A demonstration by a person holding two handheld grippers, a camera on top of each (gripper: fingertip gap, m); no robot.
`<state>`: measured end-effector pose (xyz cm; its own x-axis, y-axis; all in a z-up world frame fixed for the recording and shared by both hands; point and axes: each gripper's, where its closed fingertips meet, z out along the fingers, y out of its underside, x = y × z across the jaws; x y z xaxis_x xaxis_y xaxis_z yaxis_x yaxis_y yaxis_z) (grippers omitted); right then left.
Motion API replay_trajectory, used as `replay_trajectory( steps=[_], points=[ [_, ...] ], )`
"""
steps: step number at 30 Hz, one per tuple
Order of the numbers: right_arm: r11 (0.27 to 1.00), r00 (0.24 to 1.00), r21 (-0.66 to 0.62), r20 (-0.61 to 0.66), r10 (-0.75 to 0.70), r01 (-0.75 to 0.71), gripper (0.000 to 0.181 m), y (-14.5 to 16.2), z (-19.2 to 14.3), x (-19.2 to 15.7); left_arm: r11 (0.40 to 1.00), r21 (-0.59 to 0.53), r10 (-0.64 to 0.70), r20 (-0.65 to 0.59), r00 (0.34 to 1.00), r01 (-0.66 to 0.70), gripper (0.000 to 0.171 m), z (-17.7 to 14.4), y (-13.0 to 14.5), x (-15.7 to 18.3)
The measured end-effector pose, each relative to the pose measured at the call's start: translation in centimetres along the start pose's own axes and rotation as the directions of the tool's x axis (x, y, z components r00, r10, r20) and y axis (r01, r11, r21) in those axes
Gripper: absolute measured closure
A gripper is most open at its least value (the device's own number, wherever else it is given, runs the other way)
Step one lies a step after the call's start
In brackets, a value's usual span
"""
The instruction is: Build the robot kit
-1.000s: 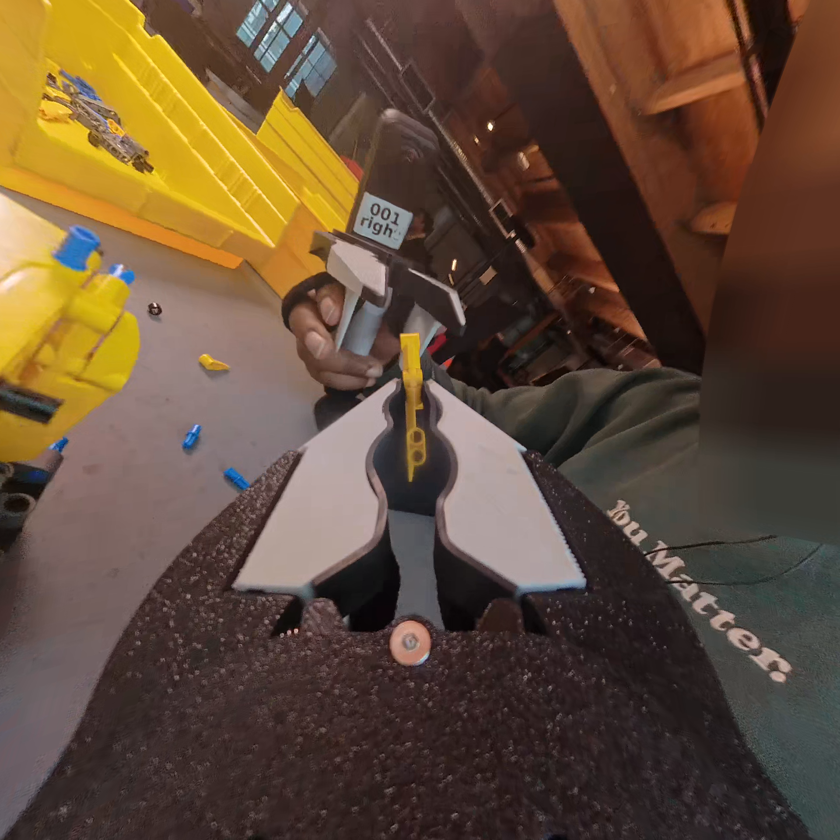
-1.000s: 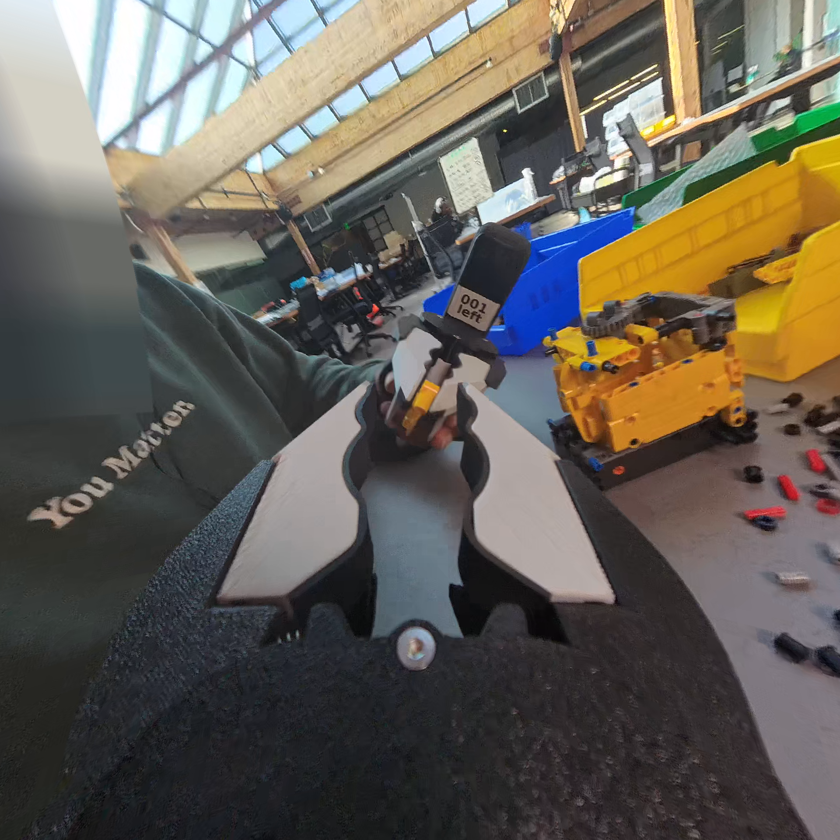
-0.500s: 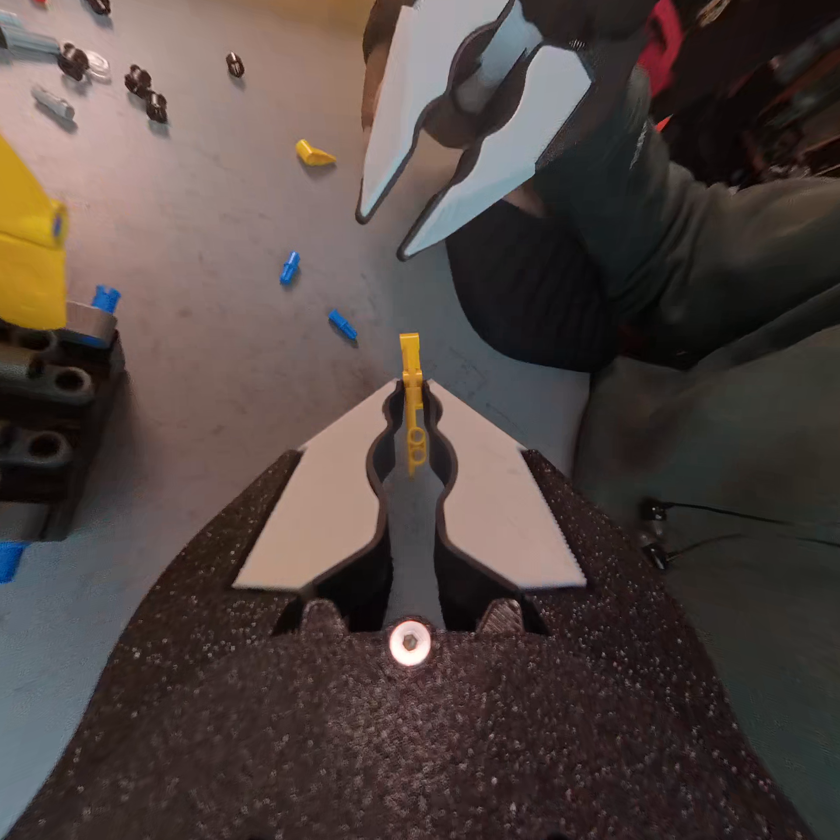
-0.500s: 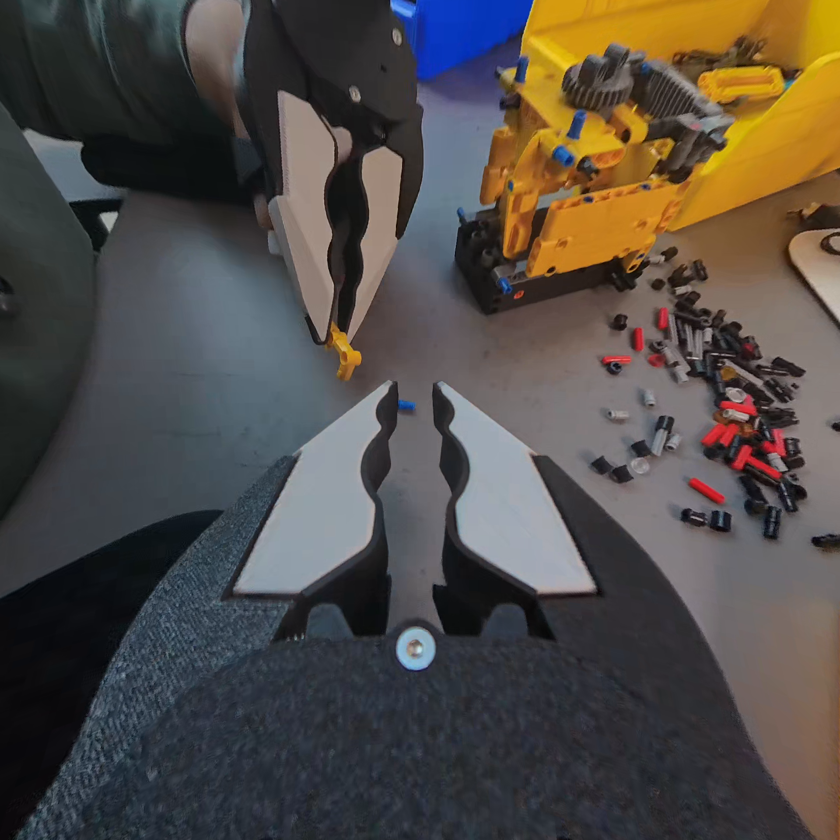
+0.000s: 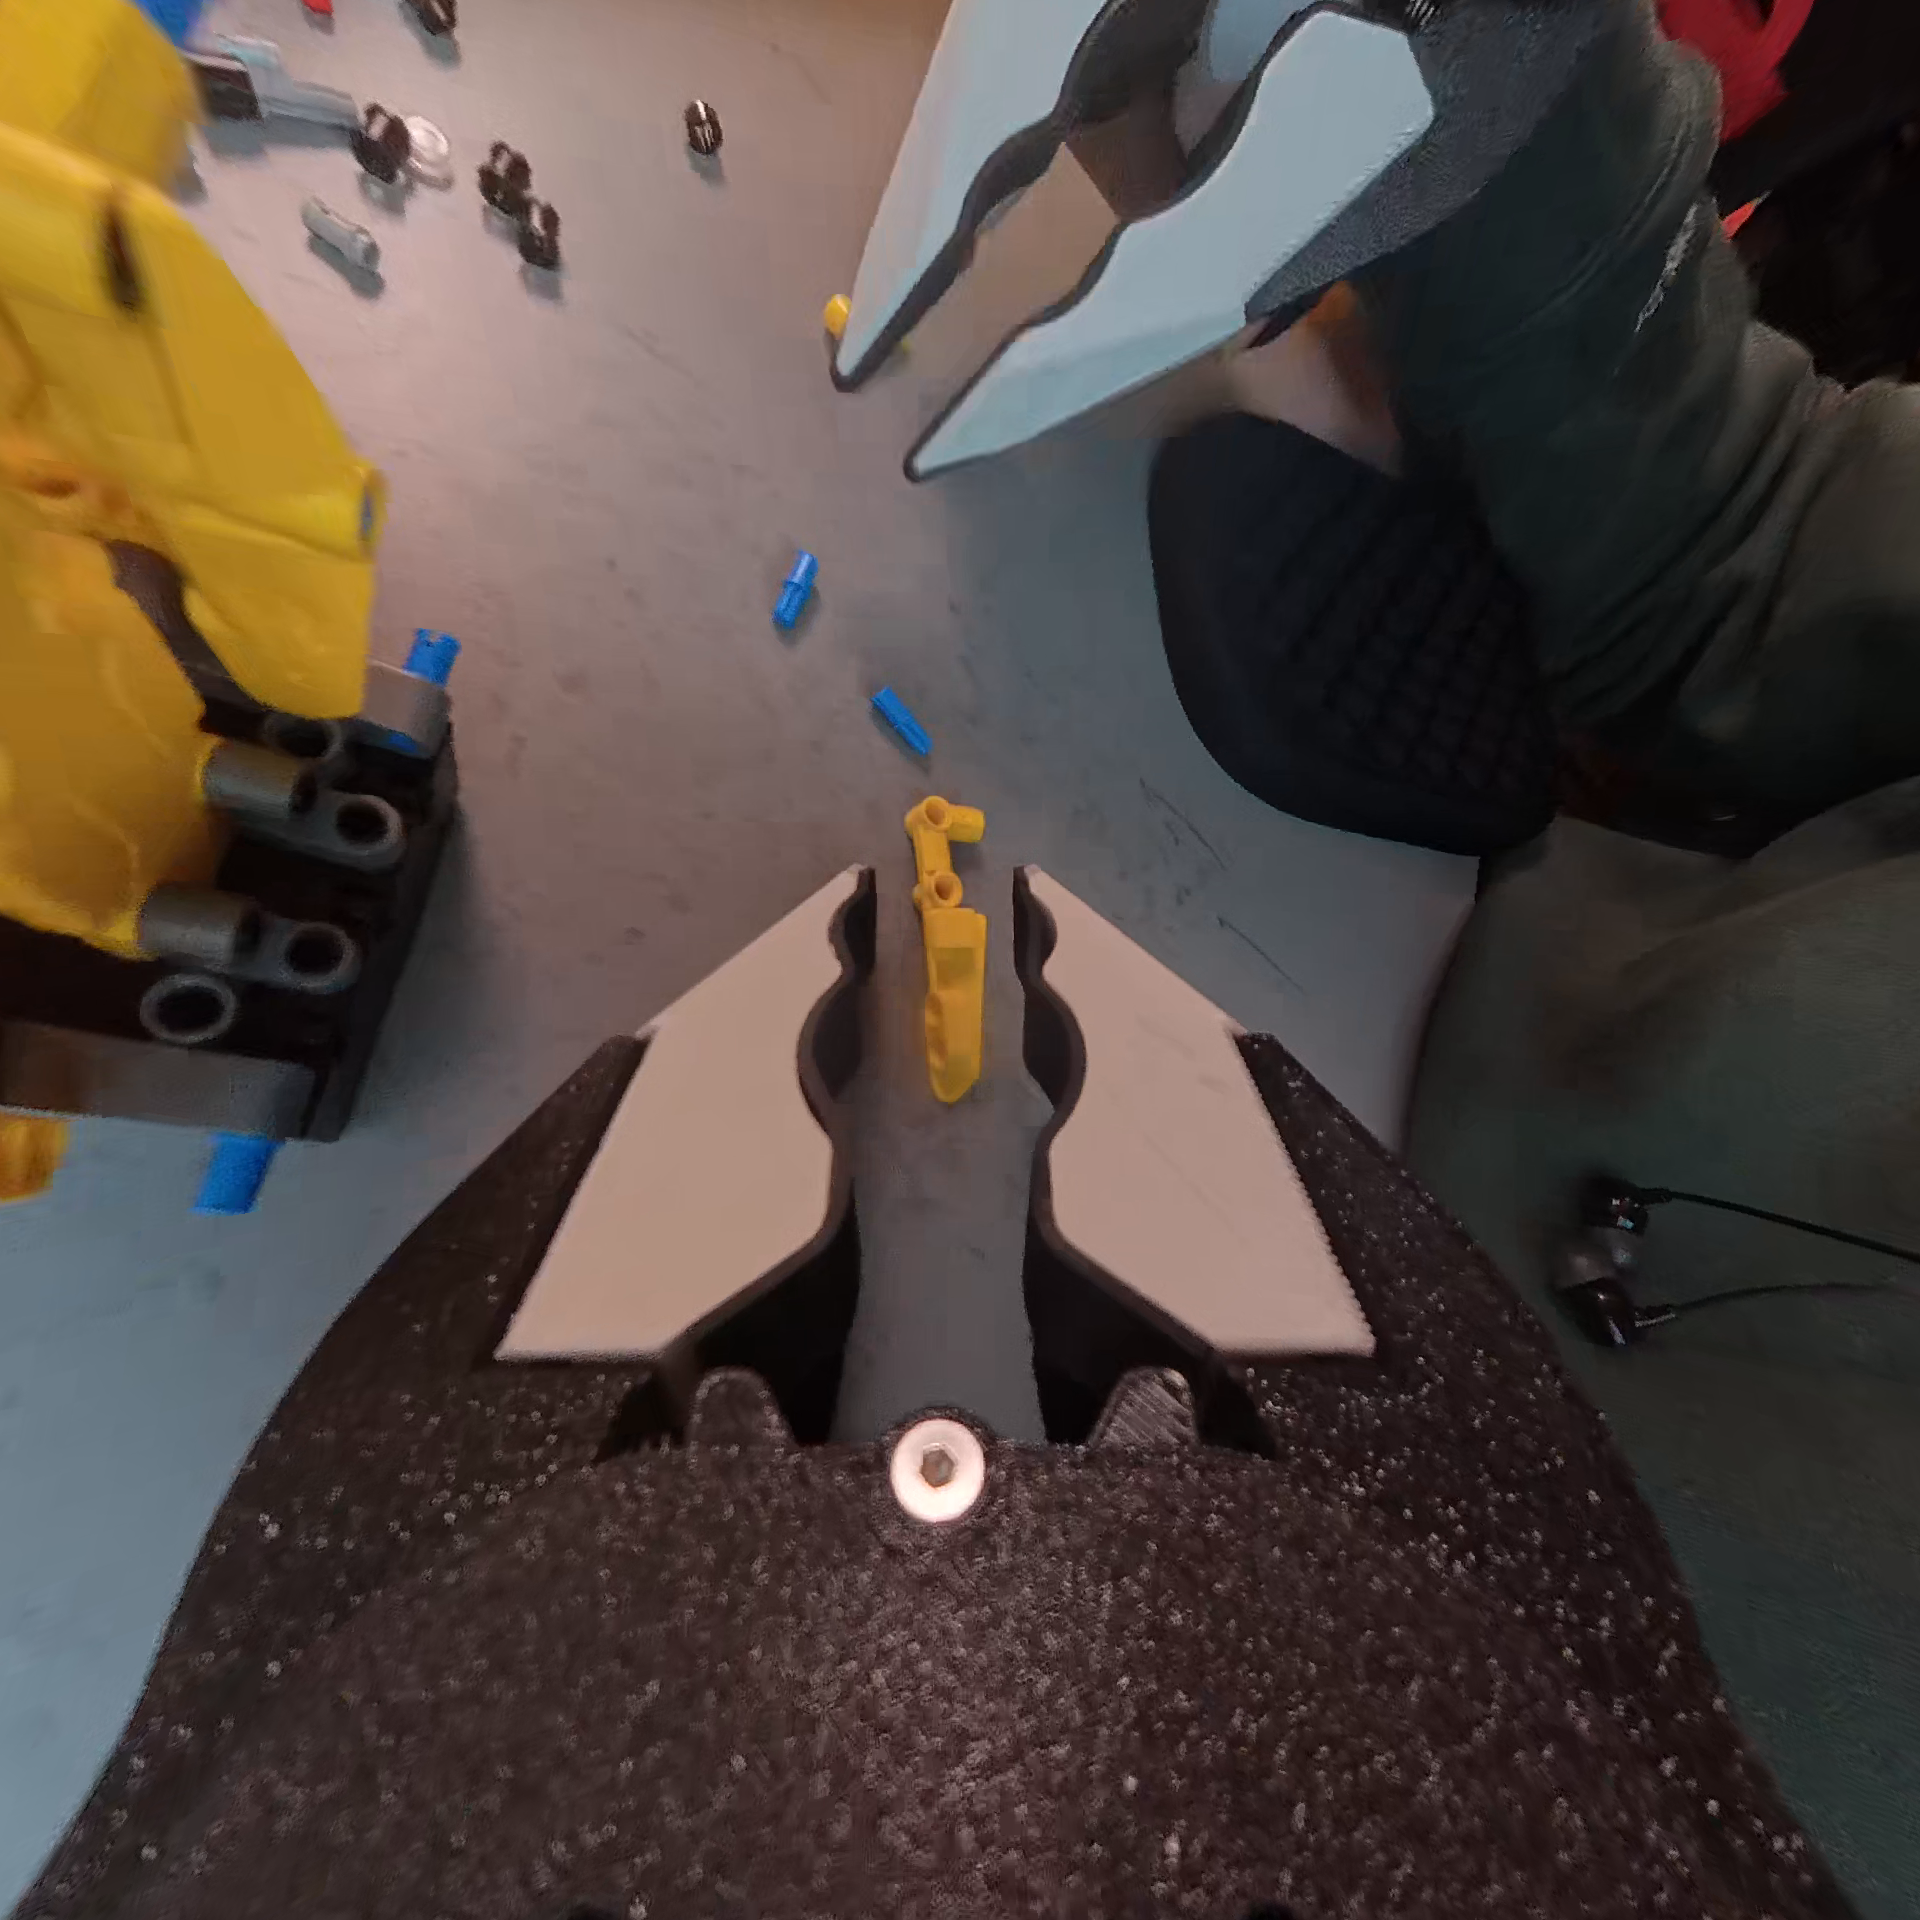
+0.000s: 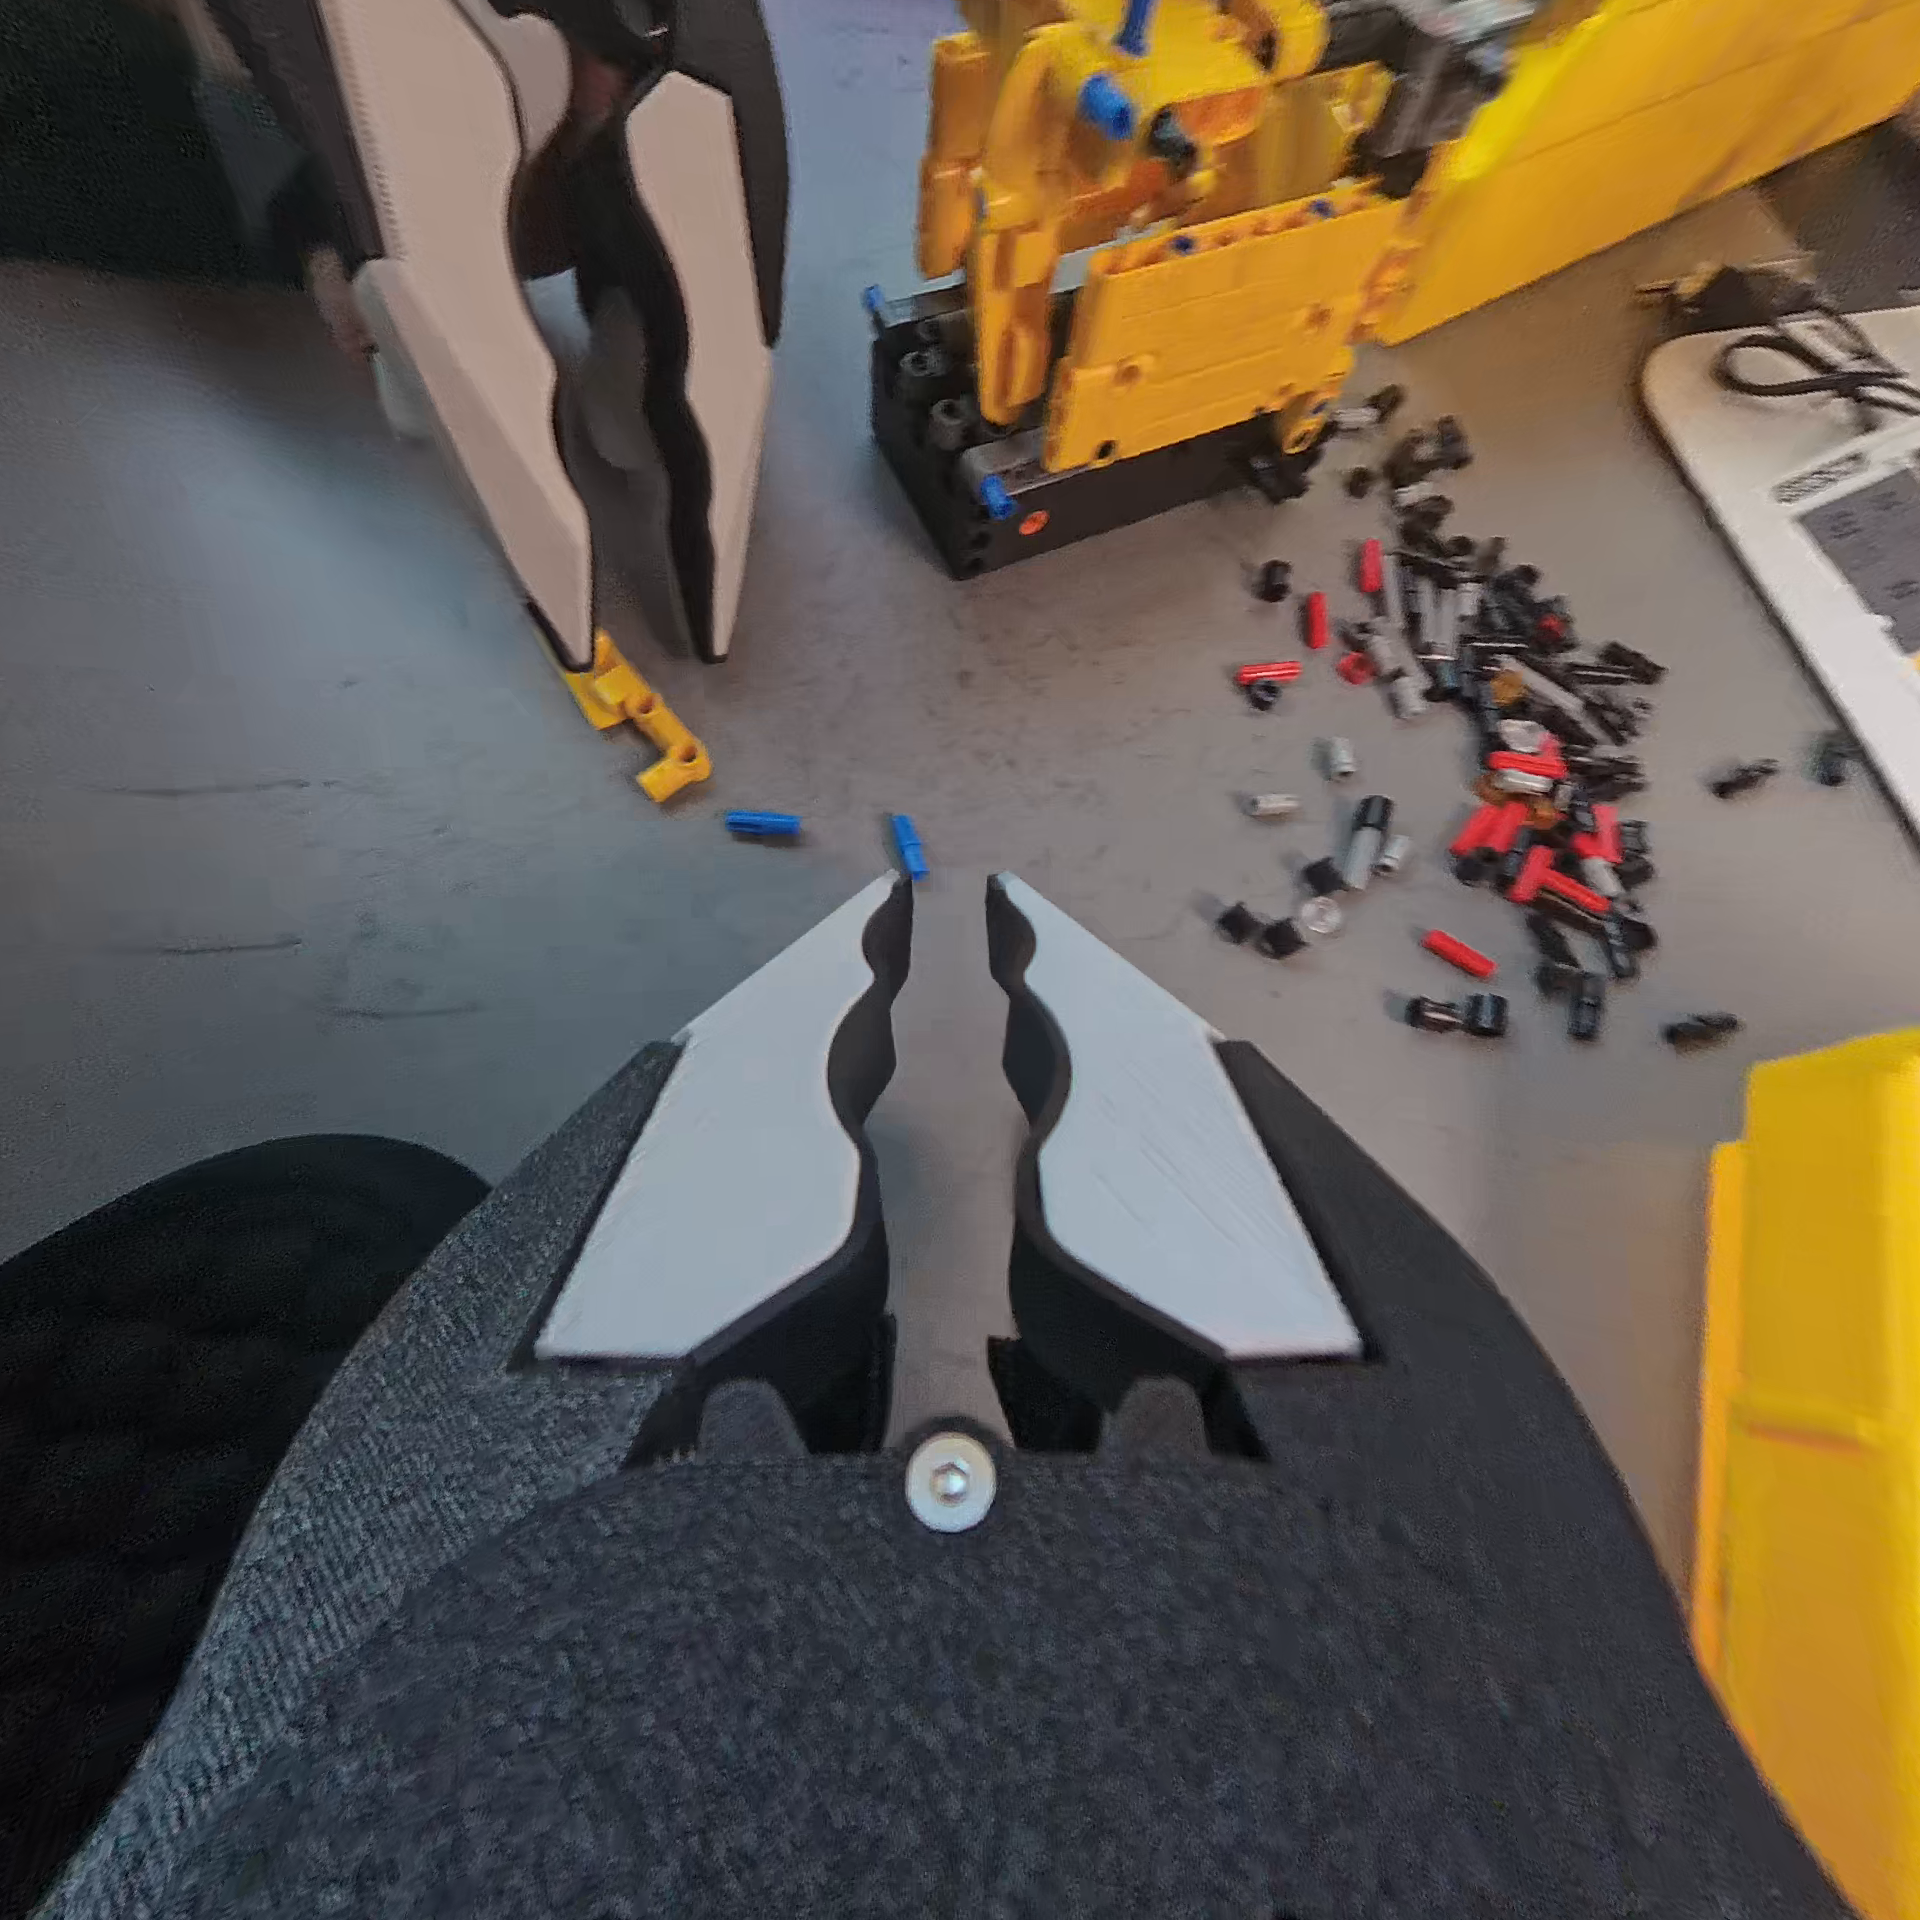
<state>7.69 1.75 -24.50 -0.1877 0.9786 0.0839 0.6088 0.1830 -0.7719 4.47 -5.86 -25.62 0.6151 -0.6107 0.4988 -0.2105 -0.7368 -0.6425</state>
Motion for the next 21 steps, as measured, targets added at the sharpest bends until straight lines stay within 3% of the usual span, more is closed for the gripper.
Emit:
replay_trajectory(
  steps=[5, 7, 10, 12, 15, 21],
  points=[
    [0.983, 0.956, 0.132, -0.248, 0.156, -0.126, 0.163, -0.8, -4.0, 6.1, 0.961, 0.257, 0.107, -0.028, 0.994, -0.096, 0.147, -3.3, -4.1, 1.2],
    [0.977, 0.93, 0.141, -0.312, 0.196, -0.158, 0.159, -0.3, -5.0, 7.6, 0.916, 0.355, 0.19, 0.03, 0.981, -0.188, 0.149, -4.6, -5.6, 1.6],
    [0.973, 0.935, 0.087, -0.271, 0.23, -0.214, 0.158, 0.6, -4.7, 6.9, 0.845, 0.432, 0.259, 0.187, 0.948, -0.316, 0.146, -6.1, -7.0, 0.9],
    [0.97, 0.957, -0.024, -0.171, 0.236, -0.243, 0.157, 2.0, -3.8, 4.9, 0.815, 0.445, 0.27, 0.273, 0.923, -0.37, 0.139, -6.8, -7.5, 0.3],
    [0.961, 0.97, -0.156, -0.121, 0.212, -0.23, 0.157, 3.9, -2.9, 3.3, 0.814, 0.421, 0.275, 0.324, 0.905, -0.399, 0.135, -6.8, -7.5, -0.4],
    [0.95, 0.973, -0.214, -0.095, 0.209, -0.225, 0.166, 5.1, -2.1, 2.6, 0.851, 0.368, 0.274, 0.294, 0.915, -0.374, 0.139, -5.4, -6.5, -0.7]
  ],
)
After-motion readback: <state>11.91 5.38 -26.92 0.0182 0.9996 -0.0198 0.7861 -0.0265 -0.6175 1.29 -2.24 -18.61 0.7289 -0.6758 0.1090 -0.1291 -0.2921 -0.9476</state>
